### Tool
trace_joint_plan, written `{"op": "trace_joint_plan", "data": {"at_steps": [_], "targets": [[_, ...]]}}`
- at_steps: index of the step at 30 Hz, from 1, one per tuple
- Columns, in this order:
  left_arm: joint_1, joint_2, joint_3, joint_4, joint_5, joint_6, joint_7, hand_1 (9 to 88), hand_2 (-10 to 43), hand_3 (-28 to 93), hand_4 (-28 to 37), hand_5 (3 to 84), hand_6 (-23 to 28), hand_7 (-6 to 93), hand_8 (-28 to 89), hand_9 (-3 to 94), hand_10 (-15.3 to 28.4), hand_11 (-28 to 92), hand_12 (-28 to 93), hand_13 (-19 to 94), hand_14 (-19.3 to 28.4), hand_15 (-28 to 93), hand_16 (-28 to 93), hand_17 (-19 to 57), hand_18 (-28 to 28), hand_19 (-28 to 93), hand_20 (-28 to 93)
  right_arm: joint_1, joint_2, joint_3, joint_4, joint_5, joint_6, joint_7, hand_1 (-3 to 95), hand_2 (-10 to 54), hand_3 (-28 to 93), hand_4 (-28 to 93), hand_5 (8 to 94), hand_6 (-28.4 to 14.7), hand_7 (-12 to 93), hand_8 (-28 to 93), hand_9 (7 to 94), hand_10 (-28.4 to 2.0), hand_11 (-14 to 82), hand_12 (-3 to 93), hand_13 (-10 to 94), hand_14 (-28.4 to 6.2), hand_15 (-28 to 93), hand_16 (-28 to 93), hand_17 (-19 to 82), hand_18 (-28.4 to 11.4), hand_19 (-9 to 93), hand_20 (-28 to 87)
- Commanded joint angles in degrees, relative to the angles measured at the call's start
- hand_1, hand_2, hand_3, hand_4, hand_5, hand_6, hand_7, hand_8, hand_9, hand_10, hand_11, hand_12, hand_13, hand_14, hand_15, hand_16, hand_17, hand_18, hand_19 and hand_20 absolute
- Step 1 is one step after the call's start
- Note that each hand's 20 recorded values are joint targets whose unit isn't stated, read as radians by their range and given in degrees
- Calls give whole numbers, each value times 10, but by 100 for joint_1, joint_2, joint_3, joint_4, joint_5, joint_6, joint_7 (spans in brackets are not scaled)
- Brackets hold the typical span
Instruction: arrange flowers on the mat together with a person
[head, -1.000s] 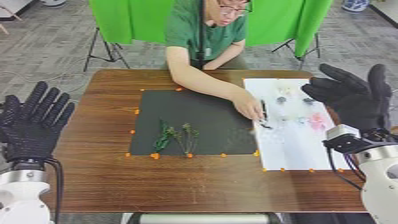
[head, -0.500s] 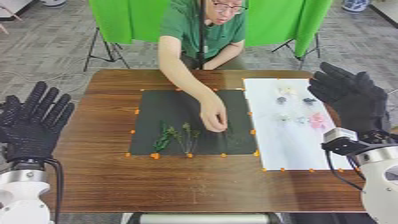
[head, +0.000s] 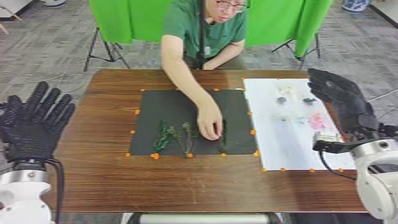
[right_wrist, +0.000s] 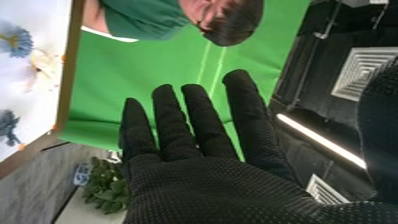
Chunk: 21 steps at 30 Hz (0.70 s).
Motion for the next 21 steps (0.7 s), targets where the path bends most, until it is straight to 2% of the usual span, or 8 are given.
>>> {"op": "trace_joint_plan", "data": {"at_steps": [1,7,9,12,14,15,17,21], "targets": [[93,-62,150,57,36,52,-100,251,126,680,-283,398,65,97,-89,336,127,140,73,236,144,233,-53,-41,124,251,123,191,-90,-80,69,-228,357,-84,153,-14,712,-228,375,-44,123,-66,335,-182,25,195,257,-163,38,287,47,-177,246,62],[103,-61,227,58,31,51,-105,251,126,680,-283,399,66,98,-89,336,127,141,73,238,140,228,-55,-41,124,251,122,342,104,-364,84,-420,777,-94,163,-26,719,-228,372,-44,123,-66,335,-180,26,197,264,-161,40,293,79,-172,250,76],[114,-74,227,51,17,56,-117,252,126,679,-283,399,66,98,-89,337,127,141,73,239,138,225,-55,-41,125,252,122,351,176,-501,-3,-1235,1024,453,180,-33,718,-229,369,-44,124,-66,337,-180,27,199,278,-155,49,299,110,-171,281,109],[159,-67,190,30,10,64,-146,251,126,680,-283,399,66,99,-88,337,127,143,74,240,138,227,-54,-41,125,252,122,-186,62,-32,-174,-2282,726,564,203,-40,723,-229,372,-45,134,-70,354,-181,31,200,305,-152,87,300,130,-172,327,149],[224,-14,197,-8,-73,101,-78,251,126,680,-283,400,67,100,-88,338,128,145,75,240,138,227,-54,-41,125,253,123,-213,147,-64,-190,-2707,641,758,217,-56,728,-228,372,-44,139,-72,357,-180,31,200,310,-149,99,294,135,-170,332,154],[230,-32,179,-34,-64,129,-133,251,126,680,-283,400,67,100,-88,338,128,145,74,240,138,227,-54,-41,125,253,123,-292,115,-19,-240,-2896,561,843,222,-65,730,-228,369,-46,140,-73,357,-180,32,200,309,-149,103,289,135,-171,334,156],[332,-84,71,-75,31,-1,-96,251,126,680,-283,401,68,101,-88,338,128,145,75,240,138,227,-54,-41,125,254,123,-197,162,-56,-224,-3393,481,825,244,-90,731,-229,333,-54,123,-69,343,-183,28,204,300,-149,113,280,134,-170,348,164],[425,-126,60,-110,-52,144,-105,251,126,679,-283,401,68,101,-88,338,129,146,75,241,137,225,-55,-41,125,253,122,-281,420,-120,-210,-4324,252,954,275,-95,743,-241,316,-55,113,-64,328,-180,23,206,289,-146,113,273,136,-163,356,168]]}}
